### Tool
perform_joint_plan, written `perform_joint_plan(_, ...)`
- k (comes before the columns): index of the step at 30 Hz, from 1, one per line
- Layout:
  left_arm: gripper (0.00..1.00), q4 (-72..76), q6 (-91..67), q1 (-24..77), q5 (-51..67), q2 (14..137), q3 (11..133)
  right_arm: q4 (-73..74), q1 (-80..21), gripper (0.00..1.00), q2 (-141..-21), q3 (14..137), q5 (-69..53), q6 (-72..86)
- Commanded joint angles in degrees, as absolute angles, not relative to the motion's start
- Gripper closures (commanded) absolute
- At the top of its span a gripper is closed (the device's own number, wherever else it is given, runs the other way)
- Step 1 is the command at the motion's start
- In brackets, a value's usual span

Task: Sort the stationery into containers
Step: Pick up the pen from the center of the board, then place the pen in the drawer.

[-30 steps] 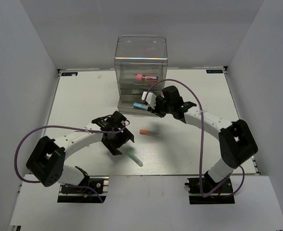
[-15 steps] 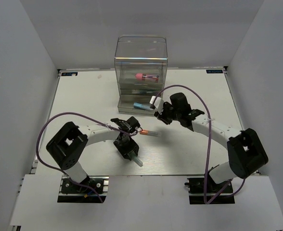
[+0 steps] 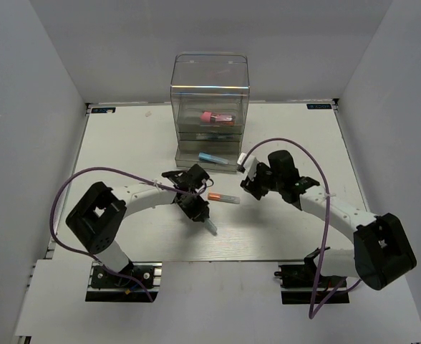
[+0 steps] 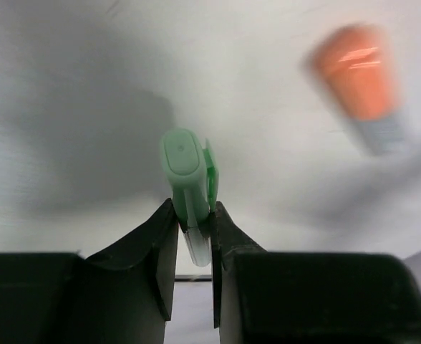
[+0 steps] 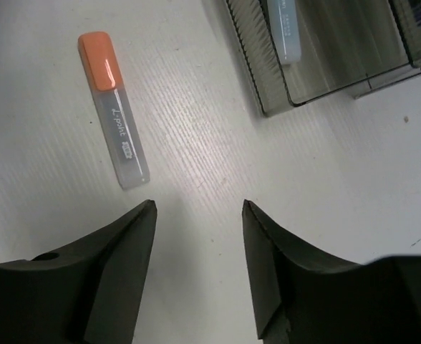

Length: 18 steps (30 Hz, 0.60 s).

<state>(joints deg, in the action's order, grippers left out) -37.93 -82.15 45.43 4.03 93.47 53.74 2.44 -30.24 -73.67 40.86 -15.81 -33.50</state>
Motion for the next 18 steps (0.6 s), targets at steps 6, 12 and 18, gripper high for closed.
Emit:
perform_joint_plan(6, 1.00, -32.2, -80.9, 39.9, -7.5, 89.6, 65.2, 1.1, -28.0, 0.76, -67.4, 36.2, -21.9, -31.6)
perform_joint_plan(12, 1.00, -27.0, -80.9, 35.6, -7.5, 97.2, 73.9, 2.0, -27.4, 0.81, -65.8, 34.7, -23.2, -31.8)
perform_joint_plan(18, 1.00, -19.1, -88.7, 33.0, -8.0, 102.5, 76.2, 2.2, -27.2, 0.77, -64.8, 33.8, -23.6, -32.3)
